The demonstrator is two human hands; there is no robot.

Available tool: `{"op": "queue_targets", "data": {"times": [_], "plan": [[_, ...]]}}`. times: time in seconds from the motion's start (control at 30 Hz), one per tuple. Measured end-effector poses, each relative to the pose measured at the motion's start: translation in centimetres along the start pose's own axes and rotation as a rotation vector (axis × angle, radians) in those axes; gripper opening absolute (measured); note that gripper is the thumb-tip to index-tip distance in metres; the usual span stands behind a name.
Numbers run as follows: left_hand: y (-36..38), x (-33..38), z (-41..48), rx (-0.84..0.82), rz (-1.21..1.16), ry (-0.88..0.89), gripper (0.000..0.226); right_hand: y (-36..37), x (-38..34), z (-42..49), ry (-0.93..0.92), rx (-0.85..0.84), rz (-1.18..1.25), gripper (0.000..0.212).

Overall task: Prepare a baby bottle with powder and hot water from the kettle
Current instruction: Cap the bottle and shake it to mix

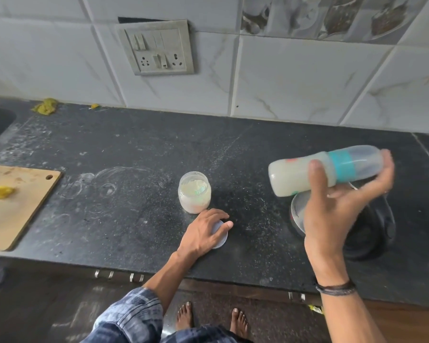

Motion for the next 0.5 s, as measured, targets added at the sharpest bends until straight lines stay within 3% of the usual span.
{"op": "queue_targets", "data": {"times": [0.07, 0.17, 0.23, 0.37, 0.4, 0.5], "plan": [[0.0, 0.0, 0.0, 0.003, 0.000, 0.005, 0.058, 0.1, 0.5, 0.2, -0.001, 0.001, -0.046, 0.088], [0.1, 0.0, 0.0, 0.000, -0.008, 0.010, 0.058, 3.6, 2.3, -0.9, 0.200, -0.321, -0.178, 0.088], [0.2, -0.1, 0.0, -0.003, -0.010, 0.005, 0.058, 3.3, 1.3, -1.2, 0.141, -0.295, -0.133, 0.085], [0.1, -0.2, 0.0, 0.004, 0.001, 0.001, 0.059, 1.6, -1.6, -1.1, -0.087, -0.071, 0.005, 0.085], [0.2, -0.3, 0.0, 0.004, -0.001, 0.000, 0.059, 1.9, -1.0, -1.1, -0.056, -0.070, -0.004, 0.086], [0.1, -0.4, -0.1, 0.007, -0.016, -0.007, 0.059, 5.0, 1.5, -1.7, 0.190, -0.320, -0.098, 0.086]]}}
Point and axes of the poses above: each hand's wrist, its own z-axis towards the middle knuckle, its own y-axis out of the palm, x = y × z, the point moved 10 cm from there along z, towards the middle knuckle, and after that the axes turned 9 degrees about y, right-handed, at the moved point
